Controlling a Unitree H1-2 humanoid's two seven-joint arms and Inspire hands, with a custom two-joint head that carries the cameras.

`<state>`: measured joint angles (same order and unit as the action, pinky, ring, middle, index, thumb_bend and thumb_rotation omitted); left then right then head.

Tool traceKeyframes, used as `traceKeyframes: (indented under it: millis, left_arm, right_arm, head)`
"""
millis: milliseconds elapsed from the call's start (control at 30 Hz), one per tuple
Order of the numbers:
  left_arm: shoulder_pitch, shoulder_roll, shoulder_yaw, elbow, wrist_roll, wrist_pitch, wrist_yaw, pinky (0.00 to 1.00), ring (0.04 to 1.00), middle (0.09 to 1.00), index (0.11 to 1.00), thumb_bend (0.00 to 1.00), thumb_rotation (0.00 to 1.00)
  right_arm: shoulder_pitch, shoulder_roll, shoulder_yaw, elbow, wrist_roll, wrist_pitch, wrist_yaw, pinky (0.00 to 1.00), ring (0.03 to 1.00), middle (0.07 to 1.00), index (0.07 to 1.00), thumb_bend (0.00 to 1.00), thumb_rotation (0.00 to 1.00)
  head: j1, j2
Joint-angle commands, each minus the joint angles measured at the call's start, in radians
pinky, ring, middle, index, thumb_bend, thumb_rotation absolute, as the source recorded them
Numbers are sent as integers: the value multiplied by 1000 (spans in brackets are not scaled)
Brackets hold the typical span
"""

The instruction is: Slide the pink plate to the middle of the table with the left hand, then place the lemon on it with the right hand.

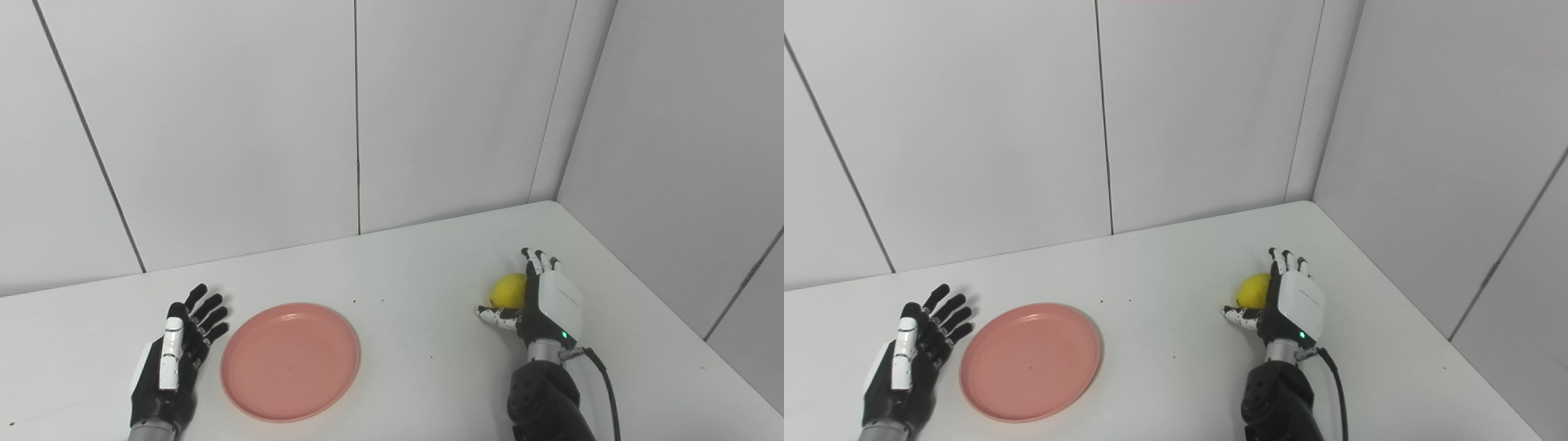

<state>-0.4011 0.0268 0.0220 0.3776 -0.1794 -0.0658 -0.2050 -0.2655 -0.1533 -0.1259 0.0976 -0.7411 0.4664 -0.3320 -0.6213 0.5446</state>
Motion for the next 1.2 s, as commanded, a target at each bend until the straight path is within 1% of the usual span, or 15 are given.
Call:
traceKeyframes:
  millis: [0,100,167,267,400,433,467,567,600,633,733,833,933,1033,1167]
  left_arm:
    - [10,6,-3,7,-3,-33,-17,856,871,880,887,715,1000]
    - [12,5,-4,1,-6,-36,-19,845,869,879,886,724,1000]
    - [13,4,-5,-1,-5,-36,-18,865,873,879,888,730,1000]
    - [14,3,-6,-12,-2,-31,-13,865,872,877,888,730,1000]
    - [16,3,-8,-22,-1,-25,-14,883,885,889,898,723,1000]
    - [16,3,-9,-23,0,-24,-13,883,886,891,900,725,1000]
    - [16,2,-8,-23,-1,-26,-14,881,886,891,898,726,1000]
    - [16,1,-7,-21,-5,-28,-17,878,886,891,897,720,1000]
    - [16,1,-7,-20,-5,-28,-17,877,887,891,897,716,1000]
    - [15,1,-7,-20,-5,-28,-17,876,884,889,895,716,1000]
    - [18,-2,-8,-27,2,-22,-8,866,874,881,888,727,1000]
    - [22,-3,-13,-37,5,-23,-11,871,876,886,893,723,1000]
    - [29,-9,-25,-64,25,-15,-1,876,880,894,901,712,1000]
    - [37,-19,-37,-89,43,1,17,881,886,902,907,698,1000]
    - [49,-32,-47,-117,57,9,34,879,888,903,911,682,1000]
  right_arm:
    - [-46,-22,-2,-4,5,0,-13,896,968,940,868,882,127]
    - [-47,-20,-1,11,32,-17,-34,841,951,934,854,867,93]
    - [-46,-18,-1,25,47,-40,-57,742,900,898,816,829,26]
    - [-47,-16,2,41,64,-65,-101,707,872,874,793,807,5]
    - [-52,-8,-9,67,96,-118,-169,619,728,750,697,722,0]
    - [-53,-8,-9,74,100,-127,-183,566,664,692,662,685,0]
    - [-54,-7,-11,82,108,-146,-204,477,534,575,589,598,0]
    - [-56,-4,-14,97,126,-180,-248,402,445,501,527,532,0]
    - [-56,-3,-16,98,134,-190,-261,385,434,495,513,522,0]
    - [-56,-2,-16,99,140,-198,-270,332,412,493,515,516,0]
    - [-55,-4,-11,93,139,-184,-282,268,381,493,522,509,0]
    - [-52,-7,-8,82,139,-181,-288,254,374,492,523,508,0]
    - [-40,-7,-9,41,141,-178,-286,257,376,492,523,509,0]
    - [-30,-6,-7,-3,142,-175,-280,274,376,473,521,511,0]
    - [-20,-7,3,-50,148,-207,-279,276,374,464,522,512,0]
  head:
    - [1,4]
    - [5,2]
    - [9,3]
    - [7,5]
    - [4,6]
    - [4,6]
    - [5,7]
    - [7,8]
    - [10,9]
    - [10,9]
    - [24,14]
    - [46,20]
    - [118,37]
    - [144,43]
    - [190,48]
